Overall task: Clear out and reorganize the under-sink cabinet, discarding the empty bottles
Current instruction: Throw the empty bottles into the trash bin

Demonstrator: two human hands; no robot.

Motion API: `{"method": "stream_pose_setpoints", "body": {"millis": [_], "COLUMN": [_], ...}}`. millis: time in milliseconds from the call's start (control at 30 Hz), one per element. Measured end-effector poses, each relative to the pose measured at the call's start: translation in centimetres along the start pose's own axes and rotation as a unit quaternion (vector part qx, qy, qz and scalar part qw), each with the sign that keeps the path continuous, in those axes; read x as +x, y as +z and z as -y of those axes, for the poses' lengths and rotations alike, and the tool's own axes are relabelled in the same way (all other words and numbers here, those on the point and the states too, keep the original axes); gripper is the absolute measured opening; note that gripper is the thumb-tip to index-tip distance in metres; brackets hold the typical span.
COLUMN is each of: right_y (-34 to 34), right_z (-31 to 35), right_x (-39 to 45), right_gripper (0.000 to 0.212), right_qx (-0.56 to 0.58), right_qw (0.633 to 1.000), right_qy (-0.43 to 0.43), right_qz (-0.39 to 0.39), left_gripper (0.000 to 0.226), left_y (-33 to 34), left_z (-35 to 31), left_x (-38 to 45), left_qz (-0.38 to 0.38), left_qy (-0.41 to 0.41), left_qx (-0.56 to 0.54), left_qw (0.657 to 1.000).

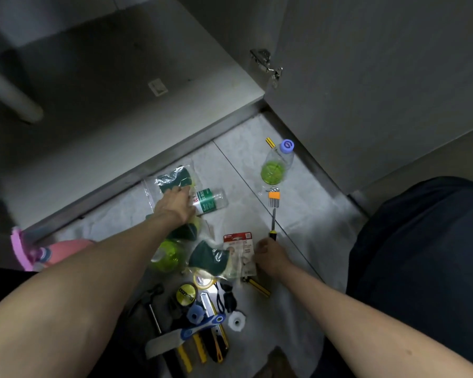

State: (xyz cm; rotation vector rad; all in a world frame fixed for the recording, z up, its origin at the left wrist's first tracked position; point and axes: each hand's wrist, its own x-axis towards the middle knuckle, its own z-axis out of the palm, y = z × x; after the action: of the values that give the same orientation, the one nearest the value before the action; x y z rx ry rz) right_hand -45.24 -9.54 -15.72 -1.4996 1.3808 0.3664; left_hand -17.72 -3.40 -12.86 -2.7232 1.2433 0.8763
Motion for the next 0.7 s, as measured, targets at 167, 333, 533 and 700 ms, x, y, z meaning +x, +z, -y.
{"method": "stream_pose_setpoints", "body": {"millis": [167,333,533,700], "right_y": [0.4,-0.4,-3.4,-7.2], "right_z": [1.1,1.8,4.8,10.5], "right_x": [-0.5,-1.5,-2.4,-5.0], "right_gripper": [0.005,0.019,0.007,0.005], "right_qx": [0.003,-0.043,0.124,0.330], "right_qw": [1.000,0.994,0.973,0.893], "right_qy": [-0.015,-0.058,-0.091,-0.156], "right_qz": [0.028,-0.077,-0.171,-0.263], "left_gripper": [0.056,0.058,0.057,0.059], "left_y": [0.5,0.5,-1.9,-5.7], "left_z": [-0.1,-0.6,-2.5,-4.4], "left_x": [0.5,0.5,-0.4,-1.9], "left_qz": [0.026,0.040,-0.034,-0.107], "left_qy": [-0.011,-0.001,0.025,0.059], "left_qx": [0.078,0.079,0.003,-0.049], "left_qw": [0.997,0.996,0.999,0.991]}}
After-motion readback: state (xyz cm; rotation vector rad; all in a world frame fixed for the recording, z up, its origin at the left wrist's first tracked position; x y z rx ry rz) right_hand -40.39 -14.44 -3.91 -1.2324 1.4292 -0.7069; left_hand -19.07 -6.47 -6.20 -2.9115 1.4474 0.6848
